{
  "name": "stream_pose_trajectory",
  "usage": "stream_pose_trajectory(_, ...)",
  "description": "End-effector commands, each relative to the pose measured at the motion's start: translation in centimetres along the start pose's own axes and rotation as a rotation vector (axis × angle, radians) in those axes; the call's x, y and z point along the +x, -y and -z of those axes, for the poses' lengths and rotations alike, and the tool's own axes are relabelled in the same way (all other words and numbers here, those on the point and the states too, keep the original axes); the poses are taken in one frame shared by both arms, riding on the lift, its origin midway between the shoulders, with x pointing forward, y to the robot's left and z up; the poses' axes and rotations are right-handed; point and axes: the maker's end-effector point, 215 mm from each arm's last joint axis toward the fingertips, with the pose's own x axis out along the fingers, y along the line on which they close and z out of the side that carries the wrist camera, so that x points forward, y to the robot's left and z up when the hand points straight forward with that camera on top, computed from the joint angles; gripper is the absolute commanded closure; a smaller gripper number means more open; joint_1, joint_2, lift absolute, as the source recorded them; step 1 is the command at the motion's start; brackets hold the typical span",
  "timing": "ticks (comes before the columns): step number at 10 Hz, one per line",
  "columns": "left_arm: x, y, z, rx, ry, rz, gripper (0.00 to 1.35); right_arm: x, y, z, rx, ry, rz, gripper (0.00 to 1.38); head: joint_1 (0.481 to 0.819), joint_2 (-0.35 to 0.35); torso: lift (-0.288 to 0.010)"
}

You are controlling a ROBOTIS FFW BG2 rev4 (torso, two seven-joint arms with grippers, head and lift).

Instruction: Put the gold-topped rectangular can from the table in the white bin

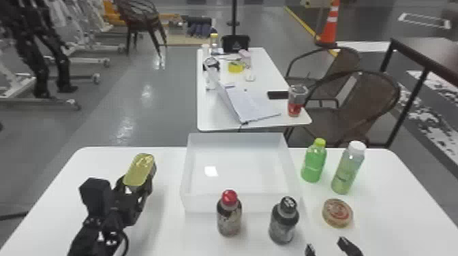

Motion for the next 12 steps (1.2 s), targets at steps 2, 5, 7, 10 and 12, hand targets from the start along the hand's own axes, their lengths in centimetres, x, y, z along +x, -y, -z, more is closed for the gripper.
stream_pose_trajectory(2, 0.7, 4.6, -4.0, -0.071, 0.06, 0.087, 0.82, 0.0, 0.0, 0.0, 0.002, 0.001, 0.001, 0.42, 0.549, 0.0, -0.1)
stream_pose_trajectory(5, 3.5, 12.4, -7.4, -0.1, 0.062, 0.291, 0.82, 0.0, -0.1, 0.1, 0.003, -0.001, -0.001, 0.42, 0.549, 0.0, -0.1)
stream_pose_trajectory(7, 5.1, 15.4, -6.9, -0.063, -0.014, 0.399, 0.82, 0.2, -0.1, 0.1, 0.005, 0.0, -0.002, 0.42, 0.549, 0.0, -0.1)
stream_pose_trajectory(10, 7.3, 18.3, -3.8, 0.054, -0.189, 0.574, 0.82, 0.2, -0.1, 0.2, 0.007, -0.001, -0.001, 0.42, 0.549, 0.0, -0.1)
stream_pose_trajectory(12, 8.1, 17.6, -2.1, 0.089, -0.249, 0.581, 0.82, 0.3, -0.1, 0.2, 0.009, 0.0, -0.002, 0.42, 0.549, 0.0, -0.1)
